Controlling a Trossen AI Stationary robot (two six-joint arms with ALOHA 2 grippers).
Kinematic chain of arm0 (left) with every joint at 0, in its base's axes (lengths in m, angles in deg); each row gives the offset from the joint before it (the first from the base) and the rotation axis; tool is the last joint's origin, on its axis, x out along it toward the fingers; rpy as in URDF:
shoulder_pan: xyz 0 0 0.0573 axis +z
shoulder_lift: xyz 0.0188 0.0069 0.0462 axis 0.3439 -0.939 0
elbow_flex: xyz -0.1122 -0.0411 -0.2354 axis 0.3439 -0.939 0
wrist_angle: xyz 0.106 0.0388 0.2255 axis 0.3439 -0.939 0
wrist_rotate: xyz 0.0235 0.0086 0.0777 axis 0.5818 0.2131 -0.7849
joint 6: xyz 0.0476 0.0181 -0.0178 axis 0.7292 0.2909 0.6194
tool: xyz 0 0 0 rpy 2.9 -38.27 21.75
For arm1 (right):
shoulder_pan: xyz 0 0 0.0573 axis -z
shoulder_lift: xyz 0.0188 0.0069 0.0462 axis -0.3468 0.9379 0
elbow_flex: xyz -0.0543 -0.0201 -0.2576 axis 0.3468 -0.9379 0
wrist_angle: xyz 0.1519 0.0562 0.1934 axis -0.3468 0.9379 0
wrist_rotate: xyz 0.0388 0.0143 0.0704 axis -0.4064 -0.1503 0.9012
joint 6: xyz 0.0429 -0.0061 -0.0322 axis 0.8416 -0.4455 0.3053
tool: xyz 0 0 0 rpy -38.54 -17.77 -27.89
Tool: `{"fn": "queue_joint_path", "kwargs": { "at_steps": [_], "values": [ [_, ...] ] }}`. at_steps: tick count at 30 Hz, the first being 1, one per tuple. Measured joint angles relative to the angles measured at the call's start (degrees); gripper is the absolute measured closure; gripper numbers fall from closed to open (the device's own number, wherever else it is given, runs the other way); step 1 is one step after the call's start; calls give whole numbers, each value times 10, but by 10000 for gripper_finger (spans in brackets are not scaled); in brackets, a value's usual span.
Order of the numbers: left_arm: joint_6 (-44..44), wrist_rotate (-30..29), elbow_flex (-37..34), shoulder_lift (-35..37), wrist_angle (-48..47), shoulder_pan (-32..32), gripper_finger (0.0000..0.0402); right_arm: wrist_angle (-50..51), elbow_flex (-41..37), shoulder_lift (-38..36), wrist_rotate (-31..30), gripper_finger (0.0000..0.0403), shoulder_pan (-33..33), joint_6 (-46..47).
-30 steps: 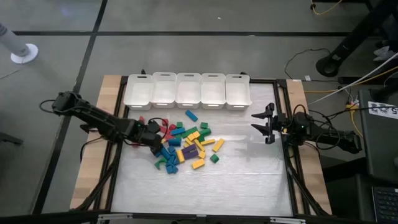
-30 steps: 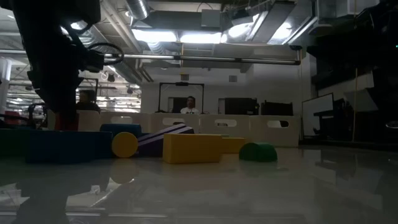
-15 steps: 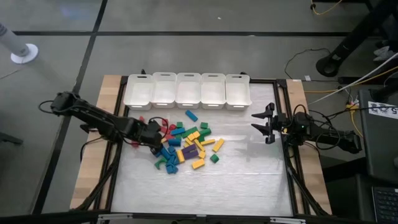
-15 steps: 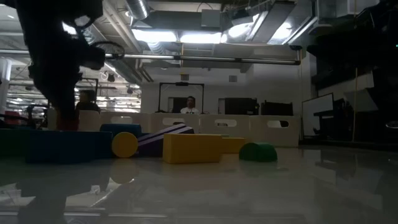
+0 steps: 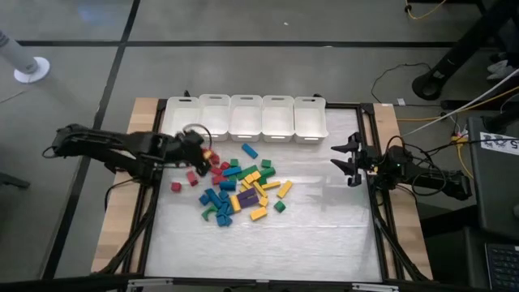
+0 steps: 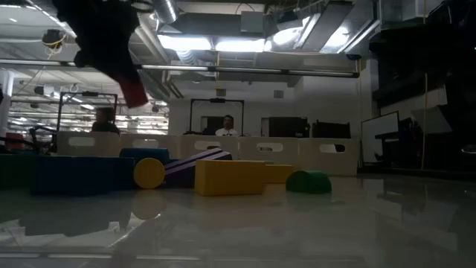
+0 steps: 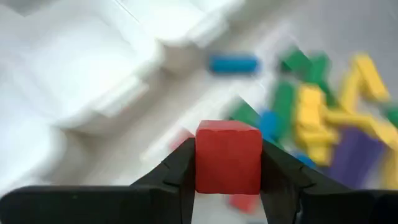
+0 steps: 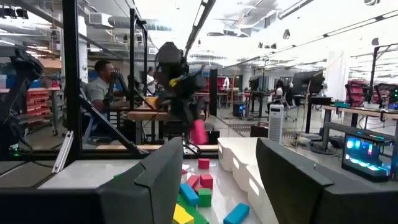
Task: Sort blocks
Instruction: Put the red block into the middle left white bin
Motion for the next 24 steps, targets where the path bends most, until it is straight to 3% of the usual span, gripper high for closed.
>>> {"fn": "queue_joint_path", "kwargs": {
  "at_steps": [4,10,19,24],
  "values": [
    [26,-66,1,45,2,61,284,-10,0,0,6,198,0,0],
    [38,-76,-4,59,9,148,284,-11,10,0,11,198,0,-1],
    [137,-71,-43,-16,194,233,284,-70,14,76,28,198,0,-4],
    [177,-71,-43,-72,220,268,284,-120,15,138,46,198,0,-4]
  ]
}}
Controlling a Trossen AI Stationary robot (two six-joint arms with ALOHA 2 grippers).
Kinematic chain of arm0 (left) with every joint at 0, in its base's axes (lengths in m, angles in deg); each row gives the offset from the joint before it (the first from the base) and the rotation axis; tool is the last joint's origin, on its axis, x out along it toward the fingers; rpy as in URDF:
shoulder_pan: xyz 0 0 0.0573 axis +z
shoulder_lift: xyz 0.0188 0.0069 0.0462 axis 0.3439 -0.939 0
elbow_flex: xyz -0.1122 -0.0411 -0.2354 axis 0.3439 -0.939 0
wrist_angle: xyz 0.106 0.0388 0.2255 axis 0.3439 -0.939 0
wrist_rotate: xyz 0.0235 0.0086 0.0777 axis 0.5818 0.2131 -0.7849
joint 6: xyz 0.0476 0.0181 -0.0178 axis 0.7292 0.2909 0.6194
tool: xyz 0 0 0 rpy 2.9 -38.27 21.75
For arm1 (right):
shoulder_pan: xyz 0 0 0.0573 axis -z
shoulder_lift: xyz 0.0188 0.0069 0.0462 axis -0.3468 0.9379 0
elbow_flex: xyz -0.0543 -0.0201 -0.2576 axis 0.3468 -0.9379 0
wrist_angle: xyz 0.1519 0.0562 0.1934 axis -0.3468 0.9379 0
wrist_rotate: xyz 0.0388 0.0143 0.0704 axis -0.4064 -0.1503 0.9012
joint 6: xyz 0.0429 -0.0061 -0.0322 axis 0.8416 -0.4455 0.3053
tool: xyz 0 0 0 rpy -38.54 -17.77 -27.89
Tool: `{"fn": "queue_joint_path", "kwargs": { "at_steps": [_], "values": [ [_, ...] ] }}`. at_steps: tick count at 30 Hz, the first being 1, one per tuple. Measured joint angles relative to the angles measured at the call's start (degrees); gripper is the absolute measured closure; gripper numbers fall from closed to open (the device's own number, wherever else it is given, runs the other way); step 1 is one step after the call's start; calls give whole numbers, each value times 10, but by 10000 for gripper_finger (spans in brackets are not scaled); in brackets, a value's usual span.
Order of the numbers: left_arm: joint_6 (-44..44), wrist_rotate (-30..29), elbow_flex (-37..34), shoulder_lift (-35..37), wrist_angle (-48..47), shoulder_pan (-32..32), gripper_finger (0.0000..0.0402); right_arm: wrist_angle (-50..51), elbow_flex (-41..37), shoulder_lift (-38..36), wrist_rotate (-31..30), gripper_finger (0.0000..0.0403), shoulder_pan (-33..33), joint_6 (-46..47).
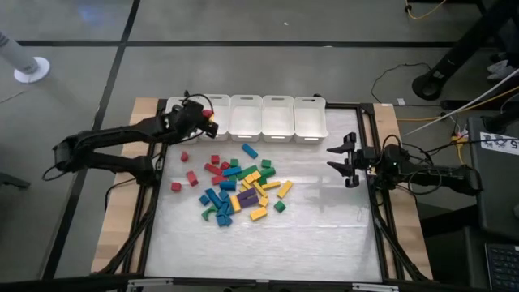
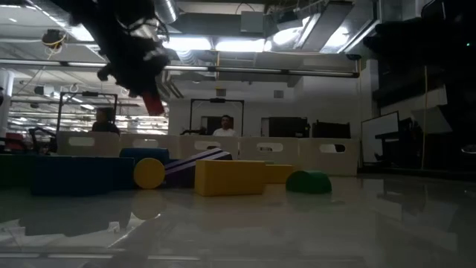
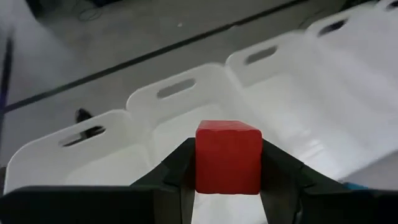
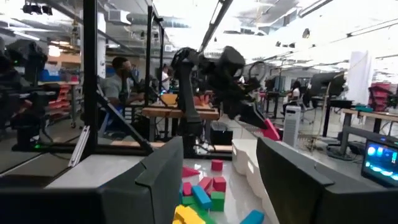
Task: Sort blocks
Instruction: Put the red block into the middle left white bin
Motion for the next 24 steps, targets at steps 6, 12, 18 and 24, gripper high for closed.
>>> {"fn": "queue_joint_path", "kwargs": {
  "at_steps": [6,12,18,24],
  "values": [
    [3,0,0,-57,-2,29,284,6,41,89,2,198,0,0],
    [32,5,0,-97,-2,36,247,8,106,209,45,198,0,-14],
    [30,7,0,-108,-2,44,199,29,182,343,77,198,-1,2],
    [50,8,10,-108,-2,44,188,138,277,469,71,198,-1,10]
  ]
}}
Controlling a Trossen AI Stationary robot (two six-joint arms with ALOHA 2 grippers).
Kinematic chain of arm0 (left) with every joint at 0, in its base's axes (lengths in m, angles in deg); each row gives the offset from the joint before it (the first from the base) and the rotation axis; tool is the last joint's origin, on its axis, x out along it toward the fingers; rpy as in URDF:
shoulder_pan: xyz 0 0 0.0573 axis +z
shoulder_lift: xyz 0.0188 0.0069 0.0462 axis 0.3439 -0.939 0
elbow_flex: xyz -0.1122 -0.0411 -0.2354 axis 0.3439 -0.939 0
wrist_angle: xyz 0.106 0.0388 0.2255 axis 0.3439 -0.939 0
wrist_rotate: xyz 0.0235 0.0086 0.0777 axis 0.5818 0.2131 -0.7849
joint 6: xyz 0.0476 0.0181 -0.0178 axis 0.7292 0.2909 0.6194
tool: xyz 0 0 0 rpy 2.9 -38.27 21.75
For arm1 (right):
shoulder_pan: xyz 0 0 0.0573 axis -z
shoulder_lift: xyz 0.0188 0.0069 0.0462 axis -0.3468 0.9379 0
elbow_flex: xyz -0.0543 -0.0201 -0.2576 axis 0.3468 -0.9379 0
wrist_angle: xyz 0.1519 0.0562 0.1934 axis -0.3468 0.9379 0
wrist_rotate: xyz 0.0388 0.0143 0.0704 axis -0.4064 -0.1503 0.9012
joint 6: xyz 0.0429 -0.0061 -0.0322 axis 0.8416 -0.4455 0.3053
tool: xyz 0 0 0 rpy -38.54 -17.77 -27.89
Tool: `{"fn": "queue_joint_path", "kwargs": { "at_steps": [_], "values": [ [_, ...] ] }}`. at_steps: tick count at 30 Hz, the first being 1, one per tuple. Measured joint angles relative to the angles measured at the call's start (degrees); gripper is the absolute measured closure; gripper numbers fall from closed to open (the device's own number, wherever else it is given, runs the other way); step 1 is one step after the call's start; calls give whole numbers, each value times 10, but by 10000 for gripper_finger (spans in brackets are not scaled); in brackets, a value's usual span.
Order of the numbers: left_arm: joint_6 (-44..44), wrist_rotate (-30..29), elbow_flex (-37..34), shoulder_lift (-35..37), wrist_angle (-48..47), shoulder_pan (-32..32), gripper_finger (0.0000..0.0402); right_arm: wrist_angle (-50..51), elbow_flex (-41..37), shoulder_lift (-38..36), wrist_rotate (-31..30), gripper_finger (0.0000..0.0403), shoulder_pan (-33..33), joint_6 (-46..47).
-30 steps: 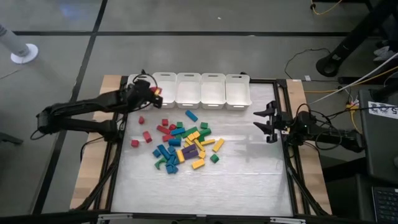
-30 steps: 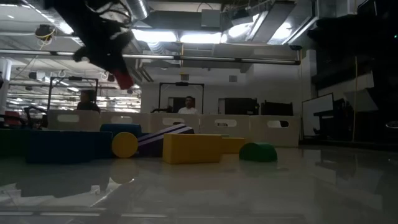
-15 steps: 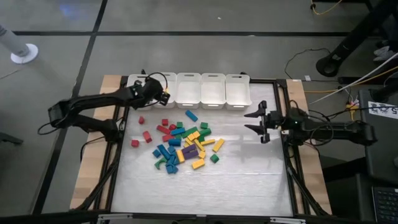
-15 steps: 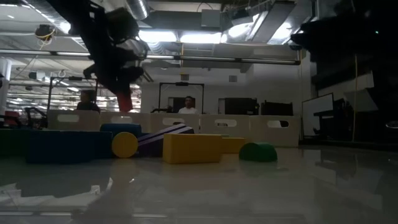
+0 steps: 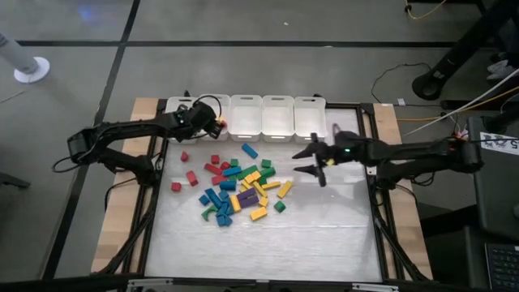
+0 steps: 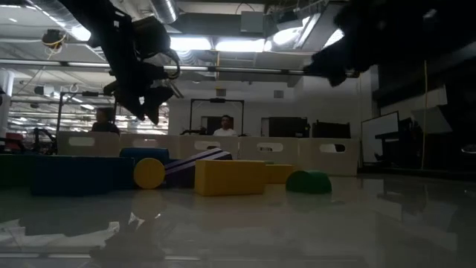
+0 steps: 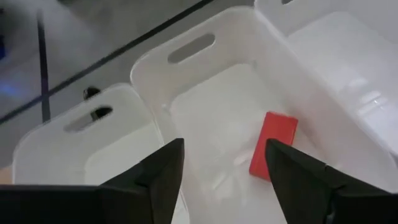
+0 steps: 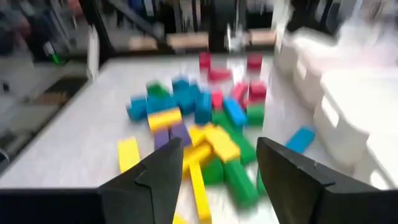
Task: Sort blocks
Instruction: Put the red block into the middle left white bin, then put the yellow block into the middle right white bin
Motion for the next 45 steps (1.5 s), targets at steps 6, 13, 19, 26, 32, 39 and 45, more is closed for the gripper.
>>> {"fn": "queue_joint_path", "kwargs": {
  "at_steps": [6,13,19,26,32,39,45],
  "values": [
    [44,24,10,0,0,-2,194,189,88,86,4,198,0,-91],
    [68,79,10,0,-1,-6,195,237,108,146,15,198,0,-165],
    [76,81,10,0,-2,-17,196,226,109,193,30,198,0,-211],
    [71,81,10,0,-2,-25,196,169,109,246,65,198,-1,-243],
    [70,81,10,0,-2,-25,196,163,109,285,57,198,-31,-273],
    [70,81,10,0,-1,-25,196,127,109,310,-34,198,-69,-307],
    [70,81,10,0,-2,-25,196,145,109,312,-33,198,-67,-305]
  ]
}}
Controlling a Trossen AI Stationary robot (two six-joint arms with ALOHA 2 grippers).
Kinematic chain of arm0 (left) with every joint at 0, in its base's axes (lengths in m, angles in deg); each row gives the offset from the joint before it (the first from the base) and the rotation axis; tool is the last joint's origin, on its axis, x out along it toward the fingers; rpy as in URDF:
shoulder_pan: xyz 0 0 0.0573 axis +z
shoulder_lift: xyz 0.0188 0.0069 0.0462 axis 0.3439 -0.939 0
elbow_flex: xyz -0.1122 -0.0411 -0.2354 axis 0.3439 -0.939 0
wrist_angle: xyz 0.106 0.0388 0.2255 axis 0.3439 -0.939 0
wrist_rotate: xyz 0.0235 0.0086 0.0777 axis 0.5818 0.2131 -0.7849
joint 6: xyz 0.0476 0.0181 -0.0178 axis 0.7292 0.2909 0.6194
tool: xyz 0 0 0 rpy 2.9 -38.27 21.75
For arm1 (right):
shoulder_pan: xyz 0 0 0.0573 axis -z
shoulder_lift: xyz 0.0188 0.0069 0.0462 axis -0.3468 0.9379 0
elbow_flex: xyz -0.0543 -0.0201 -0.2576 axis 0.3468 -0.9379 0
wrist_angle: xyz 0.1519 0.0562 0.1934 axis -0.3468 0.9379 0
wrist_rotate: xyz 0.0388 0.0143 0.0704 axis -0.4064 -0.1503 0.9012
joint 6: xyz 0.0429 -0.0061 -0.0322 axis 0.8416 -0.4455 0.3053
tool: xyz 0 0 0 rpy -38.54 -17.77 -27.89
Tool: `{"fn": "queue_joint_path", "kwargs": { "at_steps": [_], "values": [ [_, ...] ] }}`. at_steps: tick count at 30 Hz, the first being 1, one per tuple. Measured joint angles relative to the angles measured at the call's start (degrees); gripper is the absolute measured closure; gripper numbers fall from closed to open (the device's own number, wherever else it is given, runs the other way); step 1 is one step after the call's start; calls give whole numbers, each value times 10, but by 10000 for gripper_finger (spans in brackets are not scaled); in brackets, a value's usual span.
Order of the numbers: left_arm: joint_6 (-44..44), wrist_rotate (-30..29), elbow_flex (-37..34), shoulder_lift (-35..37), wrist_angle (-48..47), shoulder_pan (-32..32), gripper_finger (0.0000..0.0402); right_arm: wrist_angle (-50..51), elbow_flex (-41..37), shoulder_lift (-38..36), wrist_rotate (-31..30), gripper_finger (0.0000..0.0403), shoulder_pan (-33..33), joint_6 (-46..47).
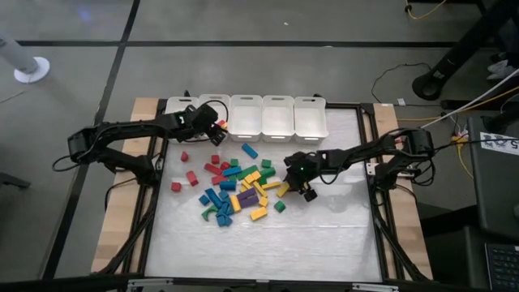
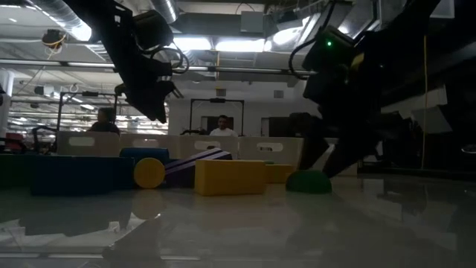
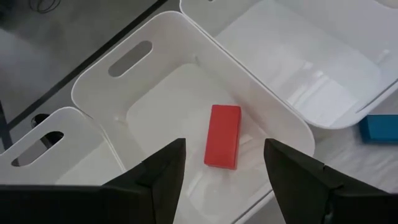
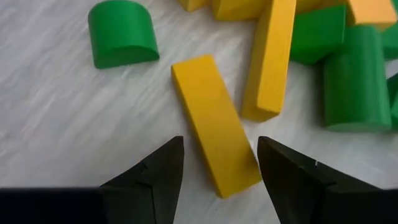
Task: Sort blocks
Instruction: Put the yellow block into the middle right white bin
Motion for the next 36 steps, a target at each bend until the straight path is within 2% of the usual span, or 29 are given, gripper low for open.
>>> {"fn": "queue_joint_path", "kwargs": {
  "at_steps": [13,16,21,23,29,36],
  "values": [
    [-10,13,0,0,1,-6,196,-1,1,33,25,204,1,44],
    [-10,13,0,1,1,-14,196,-8,1,31,30,227,1,47],
    [0,13,0,15,1,-31,196,11,22,33,30,292,0,56],
    [1,13,0,28,0,-38,196,18,38,35,23,296,0,57],
    [-4,27,0,91,-3,-66,196,116,109,34,10,296,0,55],
    [-44,127,0,158,-16,-115,196,281,228,33,-28,274,0,-13]
  ]
}}
